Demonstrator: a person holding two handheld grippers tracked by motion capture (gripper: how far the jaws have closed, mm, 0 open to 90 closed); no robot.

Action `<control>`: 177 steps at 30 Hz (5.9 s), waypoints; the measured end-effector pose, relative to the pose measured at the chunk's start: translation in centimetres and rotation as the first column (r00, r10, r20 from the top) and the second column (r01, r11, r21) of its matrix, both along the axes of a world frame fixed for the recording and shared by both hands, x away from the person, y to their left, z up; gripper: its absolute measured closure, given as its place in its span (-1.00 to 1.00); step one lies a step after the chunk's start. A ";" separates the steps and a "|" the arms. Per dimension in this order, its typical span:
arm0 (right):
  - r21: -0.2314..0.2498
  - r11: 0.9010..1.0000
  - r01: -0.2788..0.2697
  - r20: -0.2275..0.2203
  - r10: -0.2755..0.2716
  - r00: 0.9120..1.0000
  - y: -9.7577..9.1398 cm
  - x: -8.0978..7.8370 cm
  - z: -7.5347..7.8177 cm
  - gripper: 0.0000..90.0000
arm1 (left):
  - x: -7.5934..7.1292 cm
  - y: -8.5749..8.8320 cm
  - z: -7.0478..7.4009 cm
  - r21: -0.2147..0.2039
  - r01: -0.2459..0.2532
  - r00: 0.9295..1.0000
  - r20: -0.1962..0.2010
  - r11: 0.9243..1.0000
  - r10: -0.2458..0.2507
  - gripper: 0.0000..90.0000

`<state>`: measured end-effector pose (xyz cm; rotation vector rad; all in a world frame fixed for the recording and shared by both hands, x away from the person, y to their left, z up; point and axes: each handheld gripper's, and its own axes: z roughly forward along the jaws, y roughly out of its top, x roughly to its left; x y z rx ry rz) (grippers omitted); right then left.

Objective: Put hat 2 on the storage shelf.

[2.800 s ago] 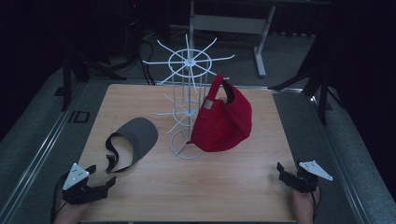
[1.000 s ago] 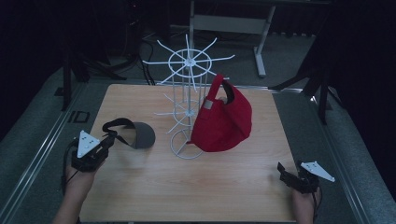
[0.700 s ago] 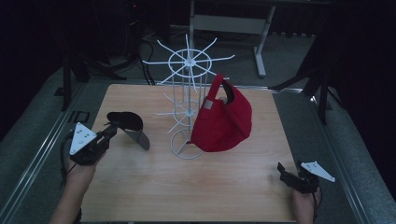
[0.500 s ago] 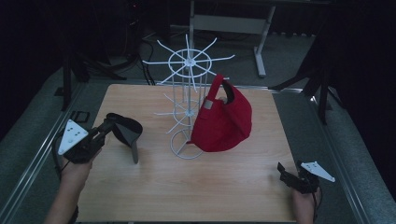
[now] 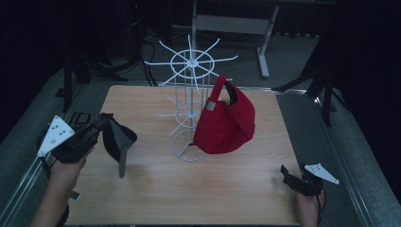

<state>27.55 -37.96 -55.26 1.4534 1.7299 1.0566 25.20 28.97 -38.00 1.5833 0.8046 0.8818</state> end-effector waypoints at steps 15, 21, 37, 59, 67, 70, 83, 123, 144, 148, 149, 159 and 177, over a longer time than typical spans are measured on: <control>0.000 1.000 -0.004 -0.006 0.004 1.000 0.0 0.0 0.0 -0.63 | 2.5 -0.9 7.6 -0.024 0.041 0.992 0.124 0.999 -0.038 0.91; 0.000 1.000 -0.005 -0.006 0.005 1.000 0.0 0.0 0.0 -0.63 | 2.3 -1.7 9.6 -0.046 0.095 0.982 0.167 0.994 -0.086 0.91; -0.001 1.000 -0.004 -0.010 0.004 1.000 0.0 0.1 0.0 -0.63 | 4.6 -6.4 12.7 0.010 0.140 0.969 0.204 0.990 -0.139 0.91; 0.007 1.000 -0.009 -0.007 0.009 1.000 -0.1 0.0 0.0 -0.63 | 9.2 -9.0 14.7 0.052 0.094 0.983 0.157 0.994 -0.101 0.91; 0.010 1.000 -0.010 -0.005 0.011 1.000 -0.1 0.0 0.0 -0.63 | 9.8 -9.4 13.6 0.065 0.105 0.986 0.122 0.992 -0.112 0.90; 0.014 1.000 -0.009 -0.005 0.009 1.000 -0.2 0.0 0.0 -0.63 | 9.9 -9.2 13.1 0.057 0.103 0.988 0.111 0.993 -0.109 0.90; 0.015 1.000 -0.007 -0.003 0.007 1.000 -0.2 0.0 0.0 -0.63 | 9.9 -8.0 10.4 0.031 0.114 0.992 0.058 0.993 -0.116 0.88; 0.010 1.000 0.002 0.004 -0.002 1.000 -0.1 -0.1 0.0 -0.63 | 6.3 -2.4 2.3 -0.063 0.080 0.992 -0.093 0.995 -0.085 0.23; 0.001 1.000 0.002 0.009 -0.002 1.000 0.0 -0.1 0.0 -0.63 | 5.0 -1.1 -5.1 -0.090 0.044 0.978 -0.201 0.995 -0.061 -0.13; -0.002 1.000 0.002 0.009 -0.002 1.000 0.1 -0.1 0.0 -0.63 | 4.8 -0.8 -6.2 -0.112 0.047 0.973 -0.218 0.993 -0.071 -0.21; -0.002 1.000 0.002 0.009 -0.002 1.000 0.0 -0.1 0.0 -0.63 | 4.7 -0.8 -6.5 -0.121 0.052 0.971 -0.226 0.991 -0.078 -0.23; -0.006 1.000 0.002 0.008 -0.002 1.000 0.1 -0.1 0.0 -0.63 | 3.6 -0.9 -11.3 -0.135 0.071 0.942 -0.317 0.988 -0.112 -0.62; -0.010 1.000 0.005 0.007 -0.005 1.000 0.1 -0.1 0.0 -0.63 | 2.0 -0.4 -15.5 -0.043 -0.034 0.914 -0.405 0.998 0.014 -0.67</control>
